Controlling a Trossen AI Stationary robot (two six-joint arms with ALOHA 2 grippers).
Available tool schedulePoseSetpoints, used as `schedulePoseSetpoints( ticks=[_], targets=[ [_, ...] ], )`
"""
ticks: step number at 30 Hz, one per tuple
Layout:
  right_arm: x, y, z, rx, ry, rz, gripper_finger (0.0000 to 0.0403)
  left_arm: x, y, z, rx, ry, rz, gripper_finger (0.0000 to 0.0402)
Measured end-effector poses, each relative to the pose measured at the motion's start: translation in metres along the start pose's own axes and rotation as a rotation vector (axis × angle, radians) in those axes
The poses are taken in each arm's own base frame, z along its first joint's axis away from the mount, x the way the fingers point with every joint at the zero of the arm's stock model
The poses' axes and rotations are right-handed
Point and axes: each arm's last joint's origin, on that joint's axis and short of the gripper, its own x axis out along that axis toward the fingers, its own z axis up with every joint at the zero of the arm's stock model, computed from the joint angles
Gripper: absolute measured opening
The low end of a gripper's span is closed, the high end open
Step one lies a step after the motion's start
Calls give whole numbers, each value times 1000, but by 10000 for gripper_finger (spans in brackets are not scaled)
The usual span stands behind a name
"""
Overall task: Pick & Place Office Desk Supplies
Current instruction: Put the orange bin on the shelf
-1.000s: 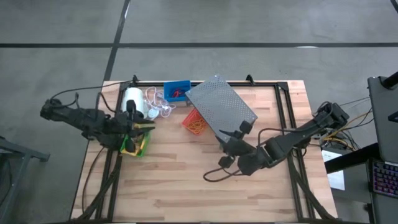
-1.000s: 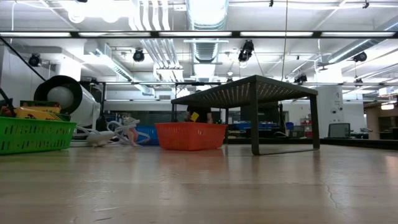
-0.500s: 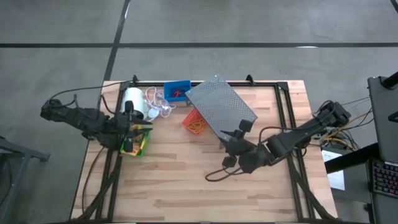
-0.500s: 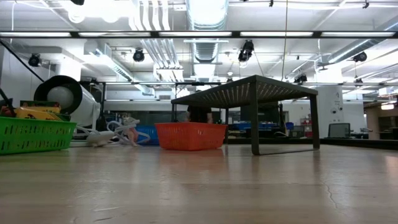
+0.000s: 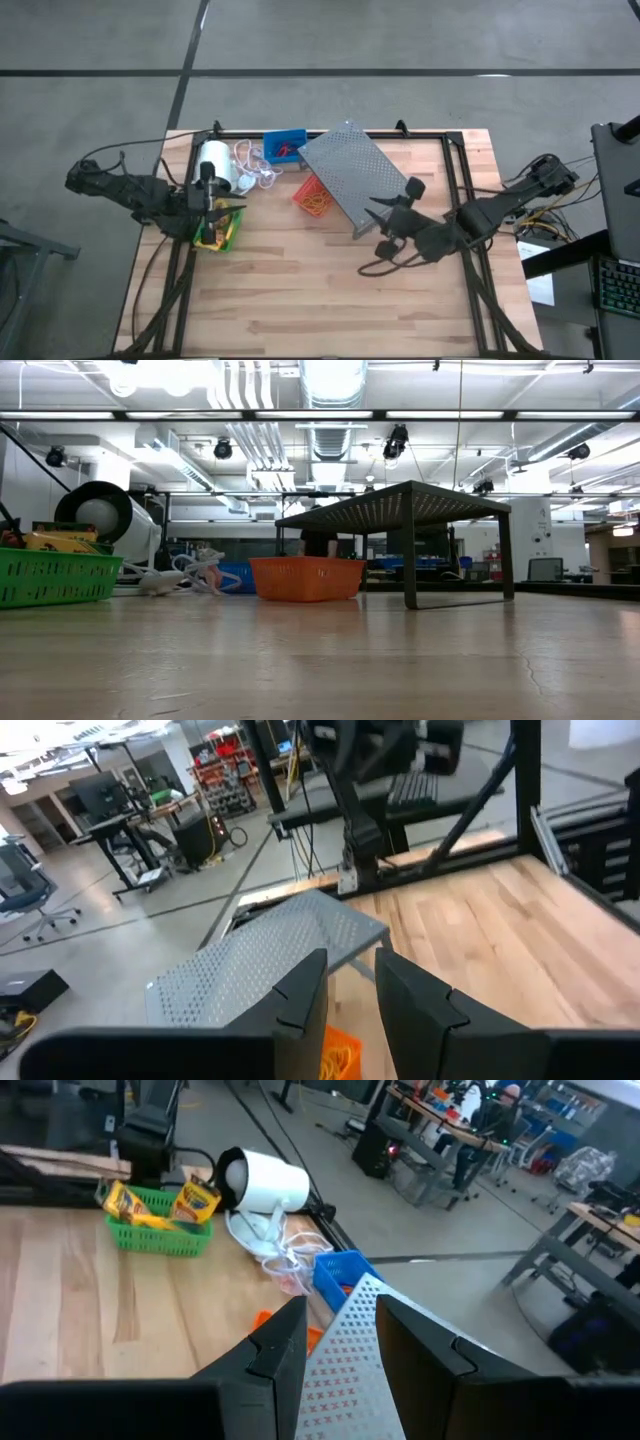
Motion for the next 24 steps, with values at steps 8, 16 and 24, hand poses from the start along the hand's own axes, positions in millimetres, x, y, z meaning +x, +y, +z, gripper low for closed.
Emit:
schedulePoseSetpoints(
  ticks=[8, 16, 24],
  targets=[
    [-3, -4, 2, -35, -5, 22, 118, -8, 5, 7, -22, -42, -22, 90],
    [9, 12, -6, -60, 28, 20, 118, -25, 1, -14, -22, -57, -259, 90],
    [20, 30, -15, -84, 60, 36, 118, -47, 7, -39, 32, -140, -222, 90]
  ],
)
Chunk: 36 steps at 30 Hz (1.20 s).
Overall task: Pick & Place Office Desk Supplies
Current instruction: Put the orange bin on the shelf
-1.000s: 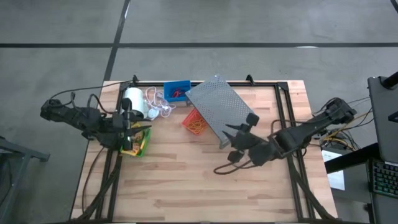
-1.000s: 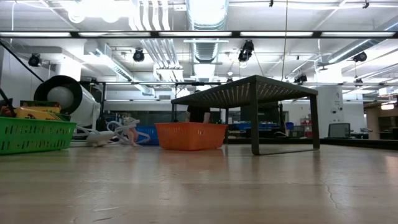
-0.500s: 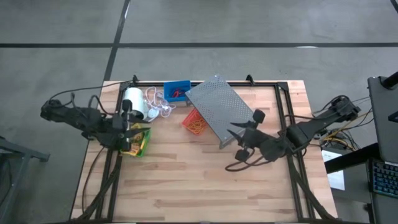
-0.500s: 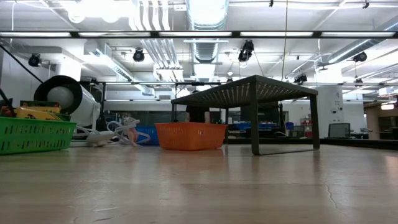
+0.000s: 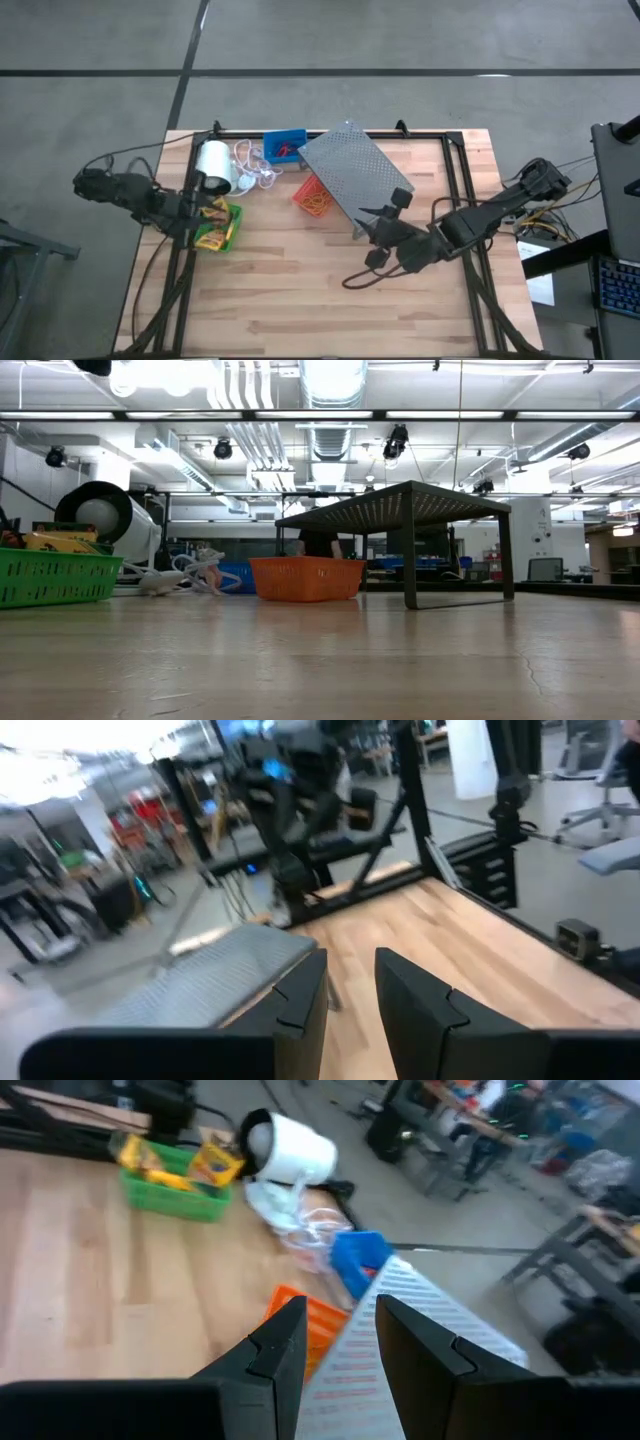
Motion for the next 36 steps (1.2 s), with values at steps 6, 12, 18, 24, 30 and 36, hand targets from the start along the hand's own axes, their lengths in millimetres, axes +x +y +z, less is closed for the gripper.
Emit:
schedulePoseSetpoints(
  ticks=[6, 12, 18, 24, 30, 36],
  targets=[
    [13, 9, 15, 43, -76, 384, 115, -13, 0, -10, -44, -65, 22, 90],
    [46, -16, 20, 150, -71, 453, 109, -8, -4, -21, -54, -59, 21, 90],
    [75, -50, 19, 346, -15, 485, 107, -6, -5, -22, 6, -63, 24, 91],
    [96, -63, 25, 383, -23, 474, 105, -5, -6, -25, 36, -46, 19, 91],
    [106, -58, 48, 299, 67, 476, 105, -5, -7, -28, 44, -9, 6, 91],
    [122, -56, 73, 292, 238, 450, 97, -5, -9, -34, 58, 51, -13, 91]
  ],
)
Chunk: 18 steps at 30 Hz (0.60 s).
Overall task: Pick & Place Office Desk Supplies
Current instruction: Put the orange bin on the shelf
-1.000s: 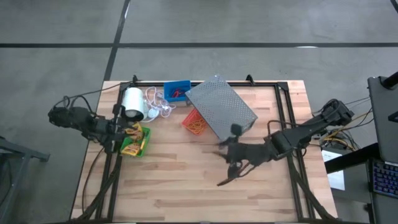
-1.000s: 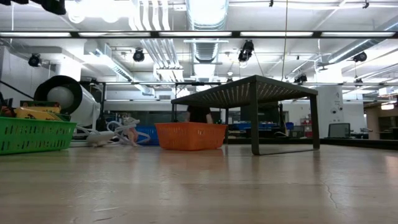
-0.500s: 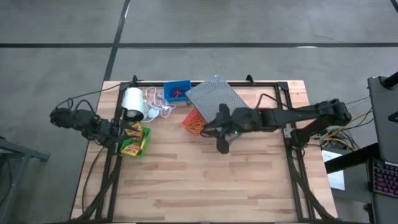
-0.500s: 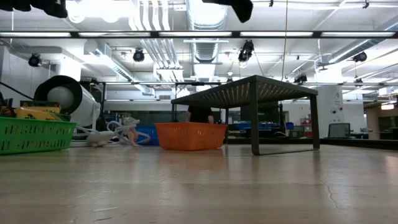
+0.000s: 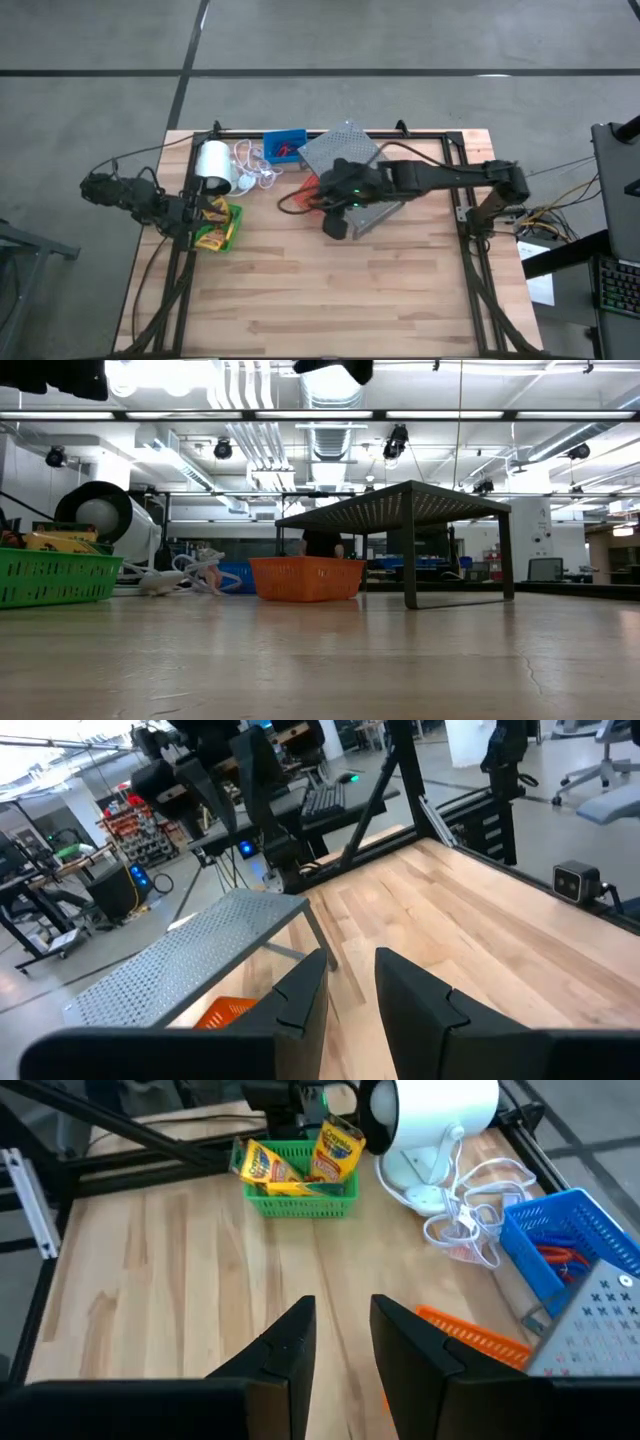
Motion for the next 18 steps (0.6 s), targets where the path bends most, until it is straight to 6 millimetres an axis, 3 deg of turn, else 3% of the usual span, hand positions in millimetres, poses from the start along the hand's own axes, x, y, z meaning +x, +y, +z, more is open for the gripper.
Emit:
schedulePoseSetpoints(
  ticks=[10, 18],
  targets=[
    [26, 10, 27, -57, 110, -25, 96, 0, 0, 1, -7, -9, 3, 91],
    [33, 12, 32, -83, 165, -35, 88, 0, 0, 0, -6, -3, 1, 91]
  ],
)
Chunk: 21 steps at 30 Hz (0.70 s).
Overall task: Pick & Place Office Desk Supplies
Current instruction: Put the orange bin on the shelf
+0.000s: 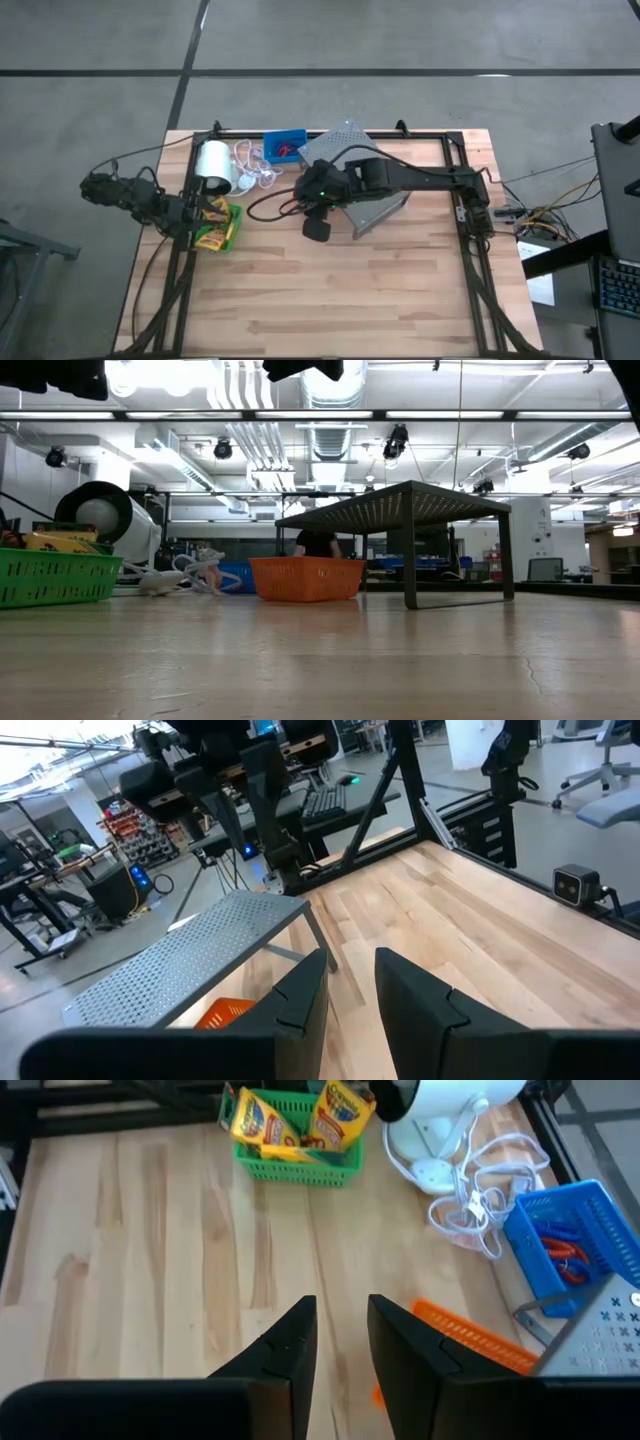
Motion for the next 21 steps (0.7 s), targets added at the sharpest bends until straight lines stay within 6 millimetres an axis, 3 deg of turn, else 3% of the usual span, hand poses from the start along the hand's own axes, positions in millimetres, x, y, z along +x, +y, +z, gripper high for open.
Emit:
schedulePoseSetpoints(
  ticks=[11, 17, 21],
  targets=[
    [-2, -8, 2, 68, -10, -10, 93, 0, 0, 0, -2, 1, 0, 91],
    [25, -26, -6, 191, 80, -65, 99, 0, 0, 0, -2, 1, -1, 90],
    [47, -31, -9, 165, 111, -89, 103, 0, 0, 0, -1, 2, -1, 90]
  ],
)
